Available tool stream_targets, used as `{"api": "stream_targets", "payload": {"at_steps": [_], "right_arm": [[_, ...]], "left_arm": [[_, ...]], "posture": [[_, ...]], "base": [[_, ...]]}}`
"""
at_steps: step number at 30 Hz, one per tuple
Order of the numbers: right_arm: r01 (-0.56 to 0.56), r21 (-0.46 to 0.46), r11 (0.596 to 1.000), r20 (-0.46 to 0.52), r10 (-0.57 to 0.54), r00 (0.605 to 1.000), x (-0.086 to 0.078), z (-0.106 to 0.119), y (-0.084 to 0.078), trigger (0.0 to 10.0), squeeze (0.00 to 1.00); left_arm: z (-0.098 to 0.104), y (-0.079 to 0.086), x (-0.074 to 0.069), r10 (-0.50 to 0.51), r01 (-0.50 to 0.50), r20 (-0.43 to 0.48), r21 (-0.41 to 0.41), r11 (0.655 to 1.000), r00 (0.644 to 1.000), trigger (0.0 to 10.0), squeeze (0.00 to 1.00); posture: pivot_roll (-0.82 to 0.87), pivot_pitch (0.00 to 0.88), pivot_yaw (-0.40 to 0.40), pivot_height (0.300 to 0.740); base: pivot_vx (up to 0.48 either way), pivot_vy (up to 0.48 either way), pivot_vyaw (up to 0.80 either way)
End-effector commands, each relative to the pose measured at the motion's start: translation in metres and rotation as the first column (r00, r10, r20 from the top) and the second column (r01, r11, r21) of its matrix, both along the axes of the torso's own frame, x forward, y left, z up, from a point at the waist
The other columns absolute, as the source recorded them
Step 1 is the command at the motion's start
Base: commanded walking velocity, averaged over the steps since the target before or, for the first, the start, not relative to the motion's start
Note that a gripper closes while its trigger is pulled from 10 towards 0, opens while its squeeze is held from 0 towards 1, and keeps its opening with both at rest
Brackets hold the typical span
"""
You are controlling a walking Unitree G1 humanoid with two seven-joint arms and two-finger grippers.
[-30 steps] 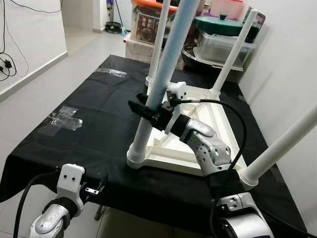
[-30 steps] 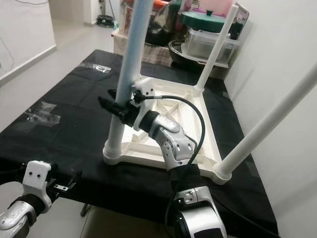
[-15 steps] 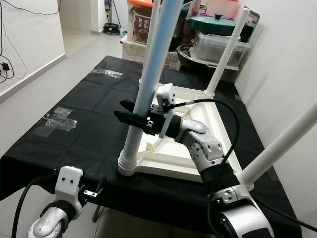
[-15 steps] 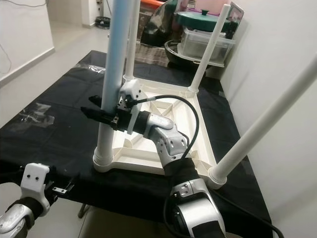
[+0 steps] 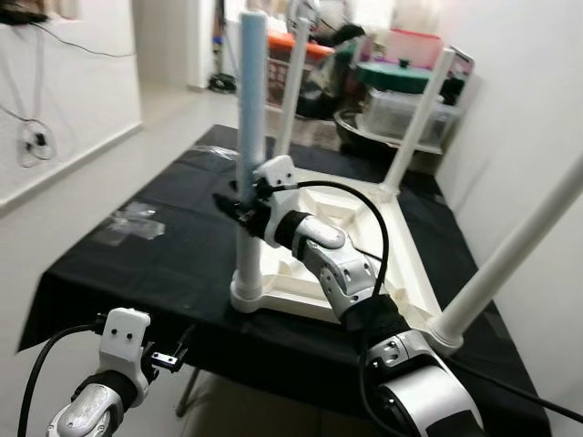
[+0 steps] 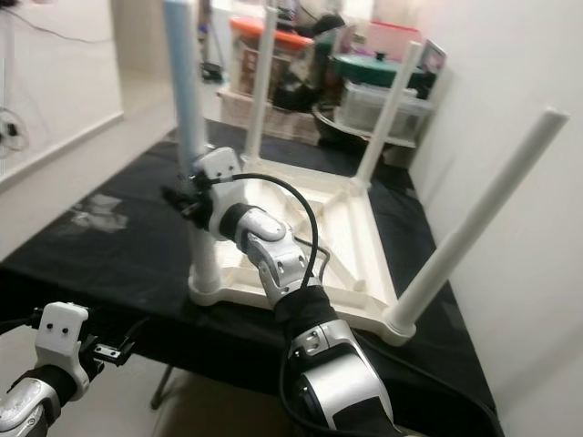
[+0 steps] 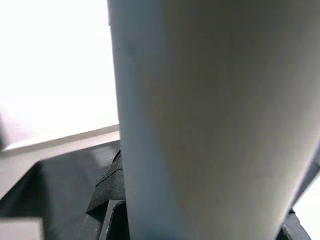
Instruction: Building children table
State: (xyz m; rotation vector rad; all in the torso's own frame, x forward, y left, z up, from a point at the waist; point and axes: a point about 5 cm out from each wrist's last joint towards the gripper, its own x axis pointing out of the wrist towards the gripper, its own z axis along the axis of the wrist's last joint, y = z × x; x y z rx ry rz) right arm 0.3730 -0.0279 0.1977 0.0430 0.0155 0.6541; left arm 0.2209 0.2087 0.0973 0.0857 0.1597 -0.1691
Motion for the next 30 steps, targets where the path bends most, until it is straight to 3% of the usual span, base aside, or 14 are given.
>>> {"api": "stream_targets", "payload": {"at_steps": [1,8,14,18,20,21,23,24,28,30], "right_arm": [[0.144,-0.114,0.983,-0.269,-0.170,0.948,-0.008,-0.072,-0.023,0.0,0.00],[0.360,-0.156,0.920,-0.325,-0.392,0.861,-0.012,-0.088,-0.035,0.0,0.00],[0.457,-0.198,0.867,-0.284,-0.497,0.820,-0.013,-0.089,-0.038,0.0,0.00],[0.522,-0.225,0.823,-0.252,-0.567,0.784,-0.012,-0.089,-0.041,0.0,0.00],[0.580,-0.232,0.781,-0.233,-0.623,0.746,-0.010,-0.087,-0.045,0.0,0.00],[0.580,-0.232,0.781,-0.233,-0.623,0.746,-0.010,-0.087,-0.045,0.0,0.00],[0.648,-0.246,0.721,-0.226,-0.692,0.685,-0.009,-0.086,-0.051,0.0,0.00],[0.648,-0.246,0.721,-0.226,-0.692,0.685,-0.009,-0.086,-0.051,0.0,0.00],[0.734,-0.258,0.628,-0.233,-0.778,0.584,-0.009,-0.089,-0.065,0.0,0.00],[0.746,-0.260,0.613,-0.235,-0.790,0.567,-0.009,-0.090,-0.068,0.0,0.00]], "left_arm": [[0.000,-0.003,0.001,-0.006,0.006,-0.004,-0.016,1.000,1.000,10.0,0.00],[0.000,-0.002,0.002,-0.006,0.006,-0.002,-0.016,1.000,1.000,10.0,0.00],[0.000,-0.001,0.002,-0.002,0.002,-0.001,-0.013,1.000,1.000,10.0,0.00],[0.001,0.000,0.002,0.001,-0.001,-0.002,-0.011,1.000,1.000,10.0,0.00],[0.001,0.000,0.002,0.003,-0.003,-0.001,-0.011,1.000,1.000,10.0,0.00],[0.001,0.000,0.002,0.003,-0.003,-0.001,-0.011,1.000,1.000,10.0,0.00],[0.001,0.000,0.003,0.005,-0.005,0.001,-0.011,1.000,1.000,10.0,0.00],[0.001,0.000,0.003,0.005,-0.005,0.001,-0.011,1.000,1.000,10.0,0.00],[0.001,0.000,0.003,0.008,-0.008,0.002,-0.011,1.000,1.000,10.0,0.00],[0.001,0.000,0.003,0.008,-0.008,0.002,-0.011,1.000,1.000,10.0,0.00]], "posture": [[0.15,0.000,-0.183,0.740],[0.15,0.000,-0.180,0.740],[0.15,0.000,-0.181,0.740],[0.15,0.000,-0.181,0.740],[0.15,0.000,-0.181,0.740],[0.15,0.000,-0.181,0.740],[0.15,0.000,-0.181,0.740],[0.15,0.000,-0.181,0.740],[0.15,0.000,-0.180,0.740],[0.15,0.000,-0.178,0.740]], "base": [[0.000,0.000,0.00],[0.000,0.000,0.00],[0.000,0.000,0.00],[0.000,0.000,0.00],[0.000,0.000,0.00],[0.000,0.000,0.00],[0.000,0.000,0.00],[0.000,0.000,0.00],[0.000,0.000,0.00],[0.000,0.000,0.00]]}}
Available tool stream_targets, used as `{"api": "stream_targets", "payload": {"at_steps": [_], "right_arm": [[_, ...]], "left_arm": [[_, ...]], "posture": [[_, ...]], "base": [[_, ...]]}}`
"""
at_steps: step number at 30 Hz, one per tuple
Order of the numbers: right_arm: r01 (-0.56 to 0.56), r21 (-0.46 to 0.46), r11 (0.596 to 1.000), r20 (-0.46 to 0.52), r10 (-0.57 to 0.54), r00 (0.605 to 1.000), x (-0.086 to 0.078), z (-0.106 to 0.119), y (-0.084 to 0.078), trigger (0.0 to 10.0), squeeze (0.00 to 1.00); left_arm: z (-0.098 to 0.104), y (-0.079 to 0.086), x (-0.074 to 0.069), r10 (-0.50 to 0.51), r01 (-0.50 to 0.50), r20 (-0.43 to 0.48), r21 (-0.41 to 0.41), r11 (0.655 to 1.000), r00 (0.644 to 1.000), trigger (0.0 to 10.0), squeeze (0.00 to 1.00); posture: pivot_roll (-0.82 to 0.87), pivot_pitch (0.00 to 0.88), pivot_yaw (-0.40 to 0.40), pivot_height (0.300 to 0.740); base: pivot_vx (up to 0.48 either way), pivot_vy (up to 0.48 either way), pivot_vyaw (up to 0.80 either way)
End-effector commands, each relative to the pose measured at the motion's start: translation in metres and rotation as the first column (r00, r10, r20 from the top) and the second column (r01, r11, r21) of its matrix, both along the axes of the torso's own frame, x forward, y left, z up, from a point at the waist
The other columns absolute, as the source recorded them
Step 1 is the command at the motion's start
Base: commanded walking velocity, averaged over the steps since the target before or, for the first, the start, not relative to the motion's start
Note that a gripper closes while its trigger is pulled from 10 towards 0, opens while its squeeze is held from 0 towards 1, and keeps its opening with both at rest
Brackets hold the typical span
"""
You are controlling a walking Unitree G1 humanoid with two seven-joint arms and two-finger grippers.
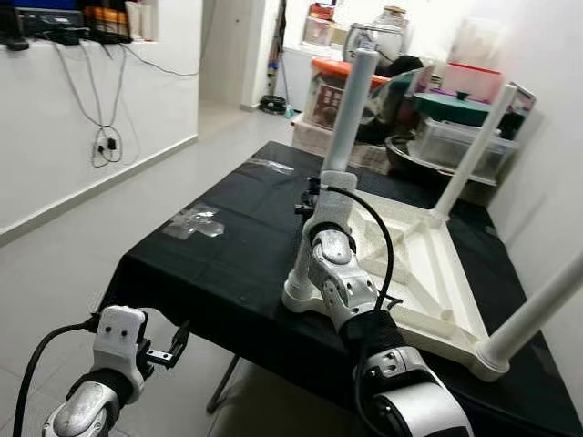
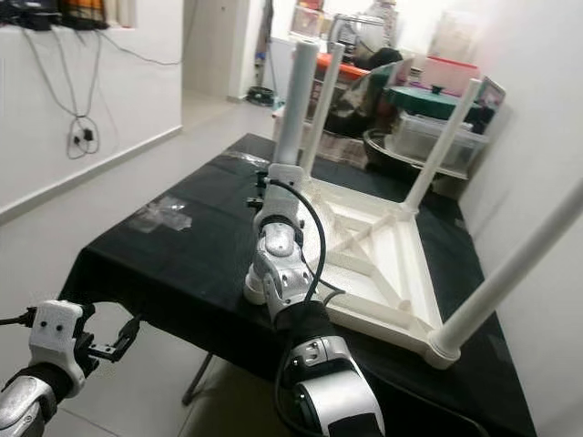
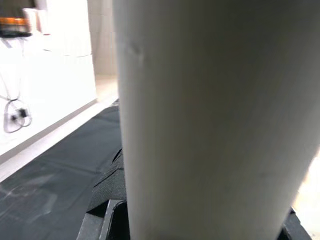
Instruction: Building children table
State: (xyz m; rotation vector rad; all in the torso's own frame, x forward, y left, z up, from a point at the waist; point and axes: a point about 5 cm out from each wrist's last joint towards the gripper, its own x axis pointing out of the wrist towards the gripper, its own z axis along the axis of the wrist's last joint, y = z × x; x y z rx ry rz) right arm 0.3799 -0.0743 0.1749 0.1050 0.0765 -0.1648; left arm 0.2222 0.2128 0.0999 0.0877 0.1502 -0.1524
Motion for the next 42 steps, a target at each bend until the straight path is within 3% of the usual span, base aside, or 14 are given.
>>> {"api": "stream_targets", "payload": {"at_steps": [1,10,22,23,24,25,42], "right_arm": [[0.101,-0.069,0.992,-0.287,-0.117,0.951,-0.016,-0.068,-0.025,0.0,0.00],[0.166,-0.062,0.984,-0.301,-0.177,0.937,-0.016,-0.069,-0.027,0.0,0.00],[0.152,-0.056,0.987,-0.313,-0.162,0.936,-0.015,-0.069,-0.022,0.0,0.00],[0.139,-0.041,0.989,-0.309,-0.145,0.940,-0.015,-0.068,-0.020,4.1,0.00],[0.128,-0.029,0.991,-0.307,-0.130,0.943,-0.014,-0.067,-0.018,9.3,0.00],[0.120,-0.023,0.992,-0.304,-0.122,0.945,-0.014,-0.066,-0.017,10.0,0.00],[0.081,0.020,0.997,-0.346,-0.069,0.935,-0.012,-0.067,-0.013,10.0,0.00]], "left_arm": [[-0.001,-0.004,0.002,-0.008,0.008,-0.009,-0.014,1.000,1.000,10.0,0.00],[-0.001,-0.005,0.004,-0.013,0.013,-0.010,-0.013,1.000,1.000,10.0,0.00],[-0.002,-0.005,0.004,-0.013,0.013,-0.011,-0.014,1.000,1.000,10.0,0.00],[-0.002,-0.005,0.004,-0.014,0.014,-0.011,-0.014,1.000,1.000,10.0,0.00],[-0.002,-0.005,0.004,-0.016,0.015,-0.011,-0.014,1.000,1.000,10.0,0.00],[-0.002,-0.005,0.004,-0.017,0.017,-0.011,-0.013,1.000,1.000,10.0,0.00],[-0.004,-0.005,0.006,-0.024,0.024,-0.012,-0.012,1.000,1.000,10.0,0.00]], "posture": [[0.15,0.000,-0.177,0.740],[0.14,0.000,-0.170,0.740],[0.15,0.000,-0.173,0.740],[0.15,0.000,-0.172,0.740],[0.15,0.000,-0.172,0.740],[0.15,0.000,-0.172,0.740],[0.14,0.000,-0.176,0.740]], "base": [[0.000,0.000,0.00],[0.000,0.000,0.00],[0.000,0.000,0.00],[0.000,0.000,0.00],[0.000,0.000,0.00],[0.000,0.000,0.00],[0.000,0.000,0.00]]}}
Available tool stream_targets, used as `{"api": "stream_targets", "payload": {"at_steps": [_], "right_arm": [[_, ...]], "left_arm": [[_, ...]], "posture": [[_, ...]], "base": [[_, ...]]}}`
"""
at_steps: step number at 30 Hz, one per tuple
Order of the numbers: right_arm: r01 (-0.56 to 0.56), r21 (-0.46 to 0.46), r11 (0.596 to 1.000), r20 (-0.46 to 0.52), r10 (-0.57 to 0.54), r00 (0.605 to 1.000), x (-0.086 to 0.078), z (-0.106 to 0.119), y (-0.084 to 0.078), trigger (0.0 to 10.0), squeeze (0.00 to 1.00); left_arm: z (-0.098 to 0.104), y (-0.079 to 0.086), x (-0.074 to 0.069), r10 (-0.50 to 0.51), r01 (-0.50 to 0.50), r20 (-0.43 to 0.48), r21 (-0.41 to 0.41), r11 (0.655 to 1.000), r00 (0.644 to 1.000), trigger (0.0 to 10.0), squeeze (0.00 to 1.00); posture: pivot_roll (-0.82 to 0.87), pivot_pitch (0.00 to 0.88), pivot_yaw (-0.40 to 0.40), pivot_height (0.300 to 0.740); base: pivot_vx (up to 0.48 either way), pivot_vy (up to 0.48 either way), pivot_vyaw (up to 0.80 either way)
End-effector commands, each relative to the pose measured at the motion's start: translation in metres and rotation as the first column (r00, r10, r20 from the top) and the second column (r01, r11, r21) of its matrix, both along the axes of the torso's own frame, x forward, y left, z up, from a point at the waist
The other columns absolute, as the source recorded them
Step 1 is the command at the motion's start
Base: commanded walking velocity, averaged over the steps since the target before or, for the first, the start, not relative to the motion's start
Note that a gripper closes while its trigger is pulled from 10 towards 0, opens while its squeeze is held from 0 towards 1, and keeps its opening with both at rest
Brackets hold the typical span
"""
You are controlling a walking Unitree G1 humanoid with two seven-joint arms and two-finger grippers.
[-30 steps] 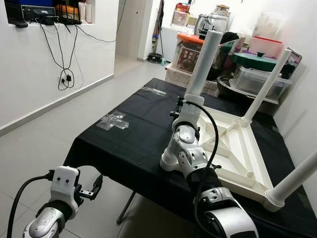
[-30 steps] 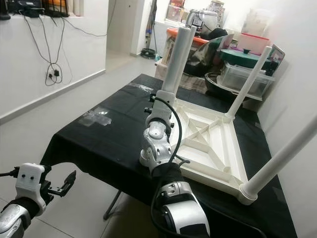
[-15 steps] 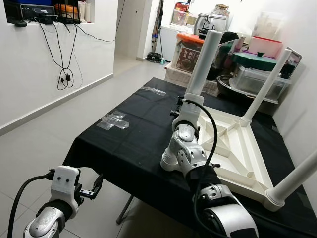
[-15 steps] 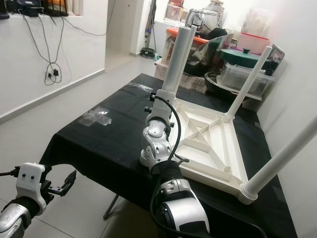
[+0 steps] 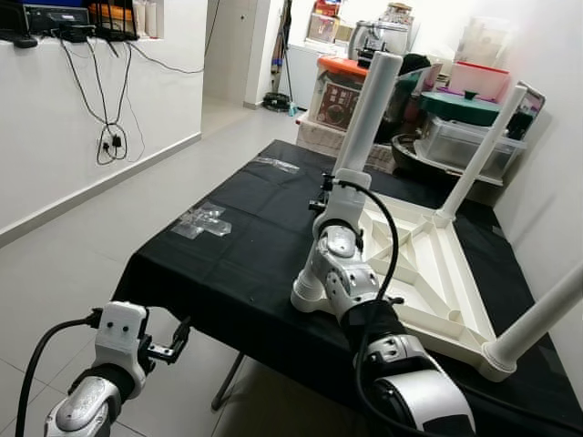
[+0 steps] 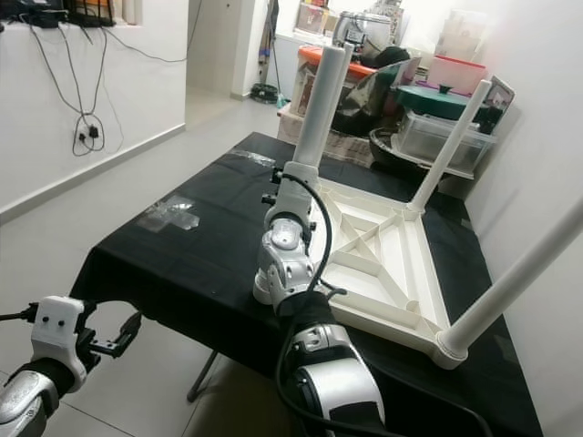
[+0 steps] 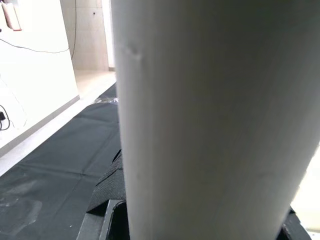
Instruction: Building children table
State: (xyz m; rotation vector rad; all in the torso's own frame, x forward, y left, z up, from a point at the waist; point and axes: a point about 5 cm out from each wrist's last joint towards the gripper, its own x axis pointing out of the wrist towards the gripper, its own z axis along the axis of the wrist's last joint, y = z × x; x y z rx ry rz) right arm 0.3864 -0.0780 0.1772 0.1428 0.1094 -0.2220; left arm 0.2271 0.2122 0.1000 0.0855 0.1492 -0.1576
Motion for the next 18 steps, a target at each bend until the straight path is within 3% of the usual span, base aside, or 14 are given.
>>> {"api": "stream_targets", "payload": {"at_steps": [1,18], "right_arm": [[0.016,0.006,1.000,-0.315,-0.013,0.949,-0.0186,-0.0686,-0.0090,10.0,0.00],[0.048,0.055,0.997,-0.331,-0.027,0.943,-0.0182,-0.0691,-0.0141,10.0,0.00]], "left_arm": [[-0.0039,-0.0049,0.0012,-0.019,0.019,-0.013,-0.009,1.000,1.000,10.0,0.00],[-0.0038,-0.0042,0.0027,-0.024,0.024,-0.013,-0.005,1.000,1.000,10.0,0.00]], "posture": [[0.14,0.000,-0.176,0.740],[0.14,0.000,-0.169,0.740]], "base": [[0.000,0.000,0.00],[0.000,0.000,0.00]]}}
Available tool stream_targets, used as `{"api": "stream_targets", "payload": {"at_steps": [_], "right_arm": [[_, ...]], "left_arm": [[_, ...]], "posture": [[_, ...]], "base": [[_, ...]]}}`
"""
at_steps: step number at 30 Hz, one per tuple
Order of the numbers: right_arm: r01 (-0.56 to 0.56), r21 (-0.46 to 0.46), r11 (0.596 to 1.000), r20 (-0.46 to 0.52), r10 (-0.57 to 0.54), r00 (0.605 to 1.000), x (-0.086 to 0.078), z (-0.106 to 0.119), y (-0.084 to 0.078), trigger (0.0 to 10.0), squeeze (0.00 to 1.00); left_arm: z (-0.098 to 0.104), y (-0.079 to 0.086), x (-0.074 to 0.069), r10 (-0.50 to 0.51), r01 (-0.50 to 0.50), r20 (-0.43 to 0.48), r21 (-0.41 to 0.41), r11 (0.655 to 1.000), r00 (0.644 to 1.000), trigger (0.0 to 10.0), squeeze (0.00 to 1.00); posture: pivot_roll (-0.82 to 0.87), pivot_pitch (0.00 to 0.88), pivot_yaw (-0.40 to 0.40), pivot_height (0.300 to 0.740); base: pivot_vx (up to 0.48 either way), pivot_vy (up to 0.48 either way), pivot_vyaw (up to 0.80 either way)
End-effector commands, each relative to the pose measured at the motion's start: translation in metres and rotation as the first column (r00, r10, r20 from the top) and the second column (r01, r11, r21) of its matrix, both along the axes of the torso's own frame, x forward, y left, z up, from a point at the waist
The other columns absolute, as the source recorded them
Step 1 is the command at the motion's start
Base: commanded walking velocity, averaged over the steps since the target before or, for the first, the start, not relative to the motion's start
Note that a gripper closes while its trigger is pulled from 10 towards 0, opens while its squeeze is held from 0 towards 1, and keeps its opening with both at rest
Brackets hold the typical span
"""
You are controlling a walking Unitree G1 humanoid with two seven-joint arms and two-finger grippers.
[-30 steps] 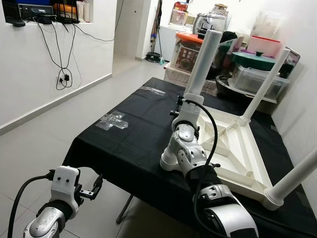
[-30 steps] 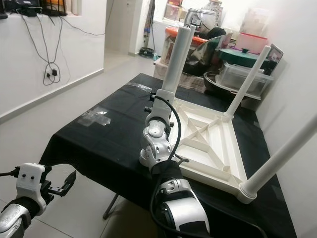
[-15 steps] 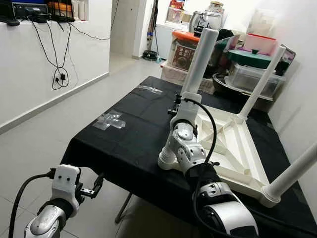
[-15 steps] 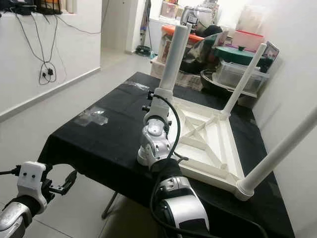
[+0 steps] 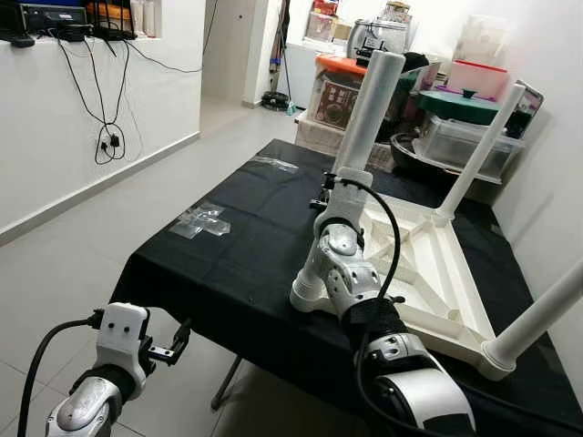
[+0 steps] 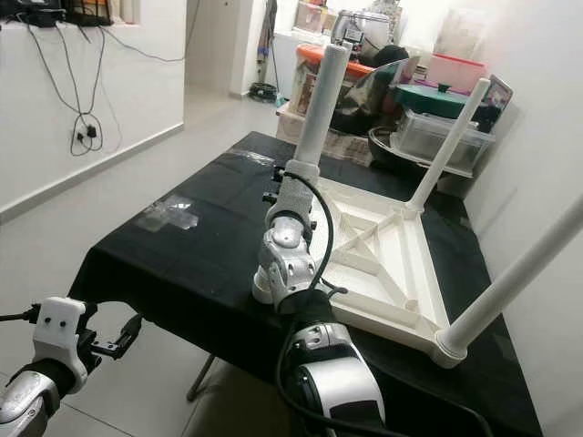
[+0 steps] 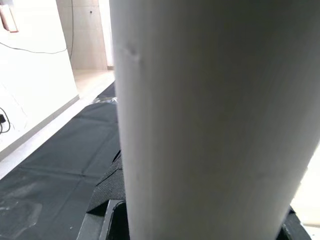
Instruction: Building children table
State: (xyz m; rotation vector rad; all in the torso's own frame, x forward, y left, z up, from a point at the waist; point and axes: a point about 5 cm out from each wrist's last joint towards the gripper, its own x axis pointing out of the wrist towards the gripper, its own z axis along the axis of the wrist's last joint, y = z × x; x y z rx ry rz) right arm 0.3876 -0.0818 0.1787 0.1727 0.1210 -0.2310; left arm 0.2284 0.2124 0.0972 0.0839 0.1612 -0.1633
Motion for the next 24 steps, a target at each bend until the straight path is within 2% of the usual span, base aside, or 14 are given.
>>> {"api": "stream_targets", "payload": {"at_steps": [1,9,24], "right_arm": [[0.029,0.029,0.999,-0.322,-0.018,0.946,-0.0194,-0.0705,-0.0103,10.0,0.00],[0.035,0.034,0.999,-0.320,-0.022,0.947,-0.0196,-0.0715,-0.0116,10.0,0.00],[0.027,0.039,0.999,-0.317,-0.013,0.948,-0.0191,-0.0706,-0.0109,10.0,0.00]], "left_arm": [[-0.0010,-0.0045,0.0014,-0.019,0.019,-0.001,-0.004,1.000,1.000,10.0,0.00],[0.0065,-0.0050,0.0019,-0.034,0.036,0.040,-0.035,0.999,0.999,10.0,0.00],[0.0070,-0.0054,0.0013,-0.041,0.043,0.040,-0.042,0.998,0.998,10.0,0.00]], "posture": [[0.14,0.000,-0.169,0.740],[0.14,0.000,-0.163,0.740],[0.14,0.000,-0.165,0.740]], "base": [[0.000,0.000,0.00],[0.000,0.000,0.00],[0.000,0.000,0.00]]}}
